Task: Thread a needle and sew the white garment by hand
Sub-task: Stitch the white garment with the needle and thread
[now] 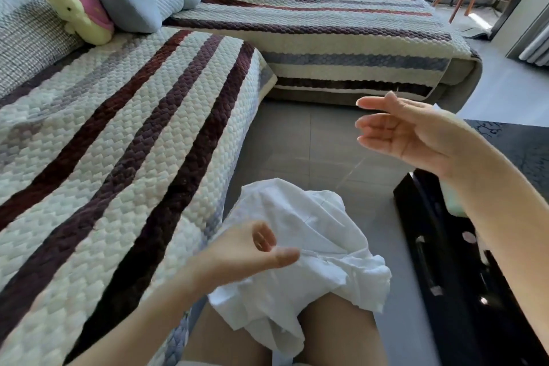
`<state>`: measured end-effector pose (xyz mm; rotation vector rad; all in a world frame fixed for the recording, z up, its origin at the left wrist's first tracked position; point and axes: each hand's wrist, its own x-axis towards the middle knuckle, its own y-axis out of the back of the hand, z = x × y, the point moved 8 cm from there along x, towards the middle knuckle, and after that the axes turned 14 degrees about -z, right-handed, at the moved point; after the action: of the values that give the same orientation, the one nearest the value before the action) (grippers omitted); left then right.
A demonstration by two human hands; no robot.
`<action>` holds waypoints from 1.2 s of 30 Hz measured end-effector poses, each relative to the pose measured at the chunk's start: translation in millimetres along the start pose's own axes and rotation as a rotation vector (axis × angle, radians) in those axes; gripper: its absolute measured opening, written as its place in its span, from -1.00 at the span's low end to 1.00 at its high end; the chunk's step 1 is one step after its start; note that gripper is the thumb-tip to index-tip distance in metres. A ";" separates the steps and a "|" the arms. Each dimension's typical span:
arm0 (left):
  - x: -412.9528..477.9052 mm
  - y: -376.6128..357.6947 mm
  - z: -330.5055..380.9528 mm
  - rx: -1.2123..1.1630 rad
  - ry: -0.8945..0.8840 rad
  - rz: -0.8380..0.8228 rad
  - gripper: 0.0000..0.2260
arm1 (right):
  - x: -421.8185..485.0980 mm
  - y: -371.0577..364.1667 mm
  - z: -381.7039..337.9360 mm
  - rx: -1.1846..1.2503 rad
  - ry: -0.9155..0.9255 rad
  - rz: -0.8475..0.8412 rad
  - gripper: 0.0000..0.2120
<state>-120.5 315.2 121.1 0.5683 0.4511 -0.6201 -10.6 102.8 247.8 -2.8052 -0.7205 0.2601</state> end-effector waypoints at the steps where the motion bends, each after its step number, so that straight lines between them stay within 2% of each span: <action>1: -1.5 -4.8 -1.5 0.071 -0.013 0.036 -0.55 | 5.7 7.5 2.9 0.056 -0.015 0.027 -0.65; 3: -5.7 -7.0 -1.5 0.128 -0.062 0.153 -0.70 | 16.5 28.9 3.5 0.186 -0.003 0.099 -0.58; 5: -8.3 -1.2 -2.4 0.086 -0.112 0.273 -0.78 | 20.4 66.2 -9.7 0.206 0.086 0.300 -0.56; 6: -8.7 2.0 -3.5 0.028 -0.132 0.302 -0.77 | 14.9 89.8 -22.9 0.047 0.169 0.471 -0.60; 8: -7.4 6.2 -5.7 -0.131 -0.164 0.296 -0.77 | -8.2 115.1 -51.2 -0.620 0.242 0.851 -0.68; 9: -7.0 7.5 -4.9 -0.200 -0.186 0.279 -0.80 | -11.2 109.7 -53.0 -0.900 0.232 0.923 -0.72; 10: -6.8 7.9 -3.4 -0.267 -0.209 0.256 -0.85 | -4.9 94.5 -41.0 -1.068 0.208 0.836 -0.77; 11: -6.7 7.6 -2.2 -0.338 -0.231 0.229 -0.89 | 5.3 72.0 -17.6 -1.150 0.164 0.630 -0.82; 12: -6.9 7.2 -1.2 -0.403 -0.249 0.202 -0.92 | 11.3 47.4 10.9 -1.153 0.103 0.385 -0.84; 14: -5.9 9.0 0.2 -0.481 -0.275 0.161 -0.96 | 8.7 1.5 65.8 -0.997 -0.023 -0.039 -0.78; 15: -5.5 10.1 1.8 -0.488 -0.285 0.133 -0.99 | 3.1 -15.0 86.2 -0.923 -0.076 -0.182 -0.76; 17: -4.7 10.9 4.6 -0.470 -0.304 0.074 -0.92 | -6.7 -27.0 110.8 -0.863 -0.137 -0.298 -0.78; 25: -3.4 10.7 11.3 -0.450 -0.325 0.006 -0.86 | -8.7 -37.1 148.6 -0.987 -0.190 -0.325 -0.86; 28: -4.1 11.8 13.0 -0.455 -0.325 0.012 -0.84 | -7.2 -42.3 145.1 -0.893 -0.185 -0.341 -0.84; 32: -4.3 11.8 14.9 -0.482 -0.305 0.010 -0.86 | -6.5 -38.3 89.9 -0.571 0.017 -0.209 -0.94; 34: -3.1 10.5 17.7 -0.470 -0.299 0.002 -0.88 | -3.2 -28.7 54.6 -0.424 0.146 -0.099 -0.88; 36: -2.6 8.8 21.8 -0.477 -0.303 -0.005 -0.92 | 4.7 -19.9 26.7 -0.436 0.249 0.022 -0.85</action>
<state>-111.9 308.8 142.1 0.0175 0.2985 -0.5667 -21.5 126.9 227.0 -3.1687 -0.7626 -0.2739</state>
